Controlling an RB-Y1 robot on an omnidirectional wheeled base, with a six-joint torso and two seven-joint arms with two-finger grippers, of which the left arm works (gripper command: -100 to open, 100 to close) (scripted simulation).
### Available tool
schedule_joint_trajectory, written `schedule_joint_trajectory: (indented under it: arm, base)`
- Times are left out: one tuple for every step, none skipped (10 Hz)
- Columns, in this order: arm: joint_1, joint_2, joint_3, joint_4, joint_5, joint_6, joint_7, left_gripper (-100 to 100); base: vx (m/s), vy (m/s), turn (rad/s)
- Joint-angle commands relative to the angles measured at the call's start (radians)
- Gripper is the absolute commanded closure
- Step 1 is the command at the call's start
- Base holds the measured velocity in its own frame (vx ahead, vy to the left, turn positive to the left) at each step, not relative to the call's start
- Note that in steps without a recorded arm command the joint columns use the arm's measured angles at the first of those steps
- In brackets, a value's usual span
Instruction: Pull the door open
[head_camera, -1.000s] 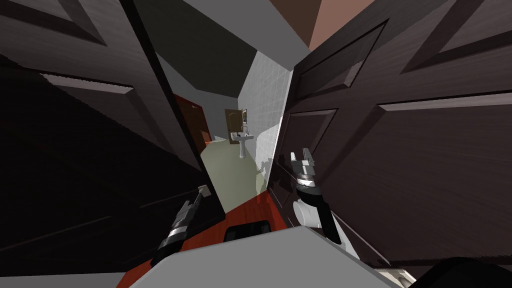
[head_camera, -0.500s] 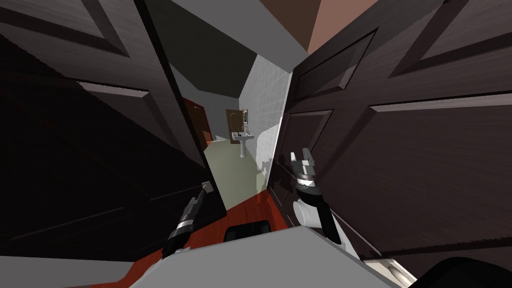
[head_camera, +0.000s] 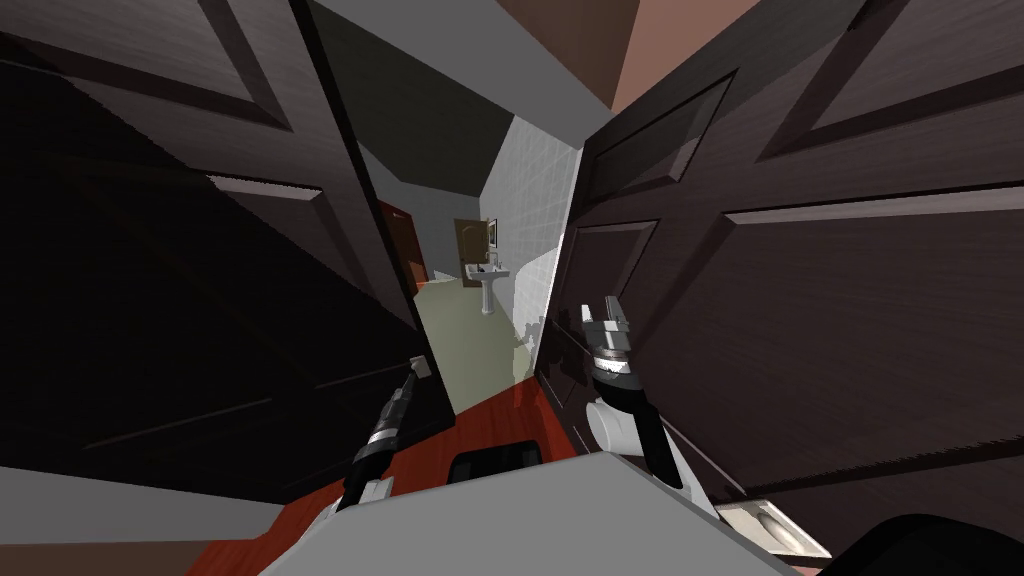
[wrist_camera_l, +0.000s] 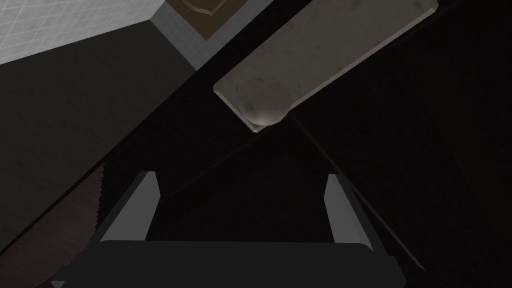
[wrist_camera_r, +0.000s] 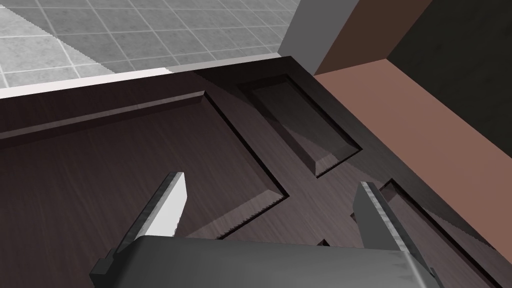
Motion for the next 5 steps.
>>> schedule_joint_trajectory:
  arm:
    - [-0.006, 0.001, -0.009, 0.004, 0.011, 0.008, 0.031, -100]
    - [-0.023, 0.001, -0.026, 0.017, 0.032, 0.017, 0.070, -100]
    - [-0.040, 0.002, -0.042, 0.030, 0.052, 0.027, 0.097, -100]
    - [-0.040, 0.002, -0.042, 0.030, 0.052, 0.027, 0.113, -100]
    - [-0.056, 0.002, -0.059, 0.043, 0.073, 0.036, 0.149, -100]
  base:
    - [-0.046, 0.007, 0.012]
    - [-0.057, 0.012, 0.035]
    - [-0.080, 0.004, 0.041]
    - [-0.060, 0.003, 0.011]
    - [-0.058, 0.003, 0.025]
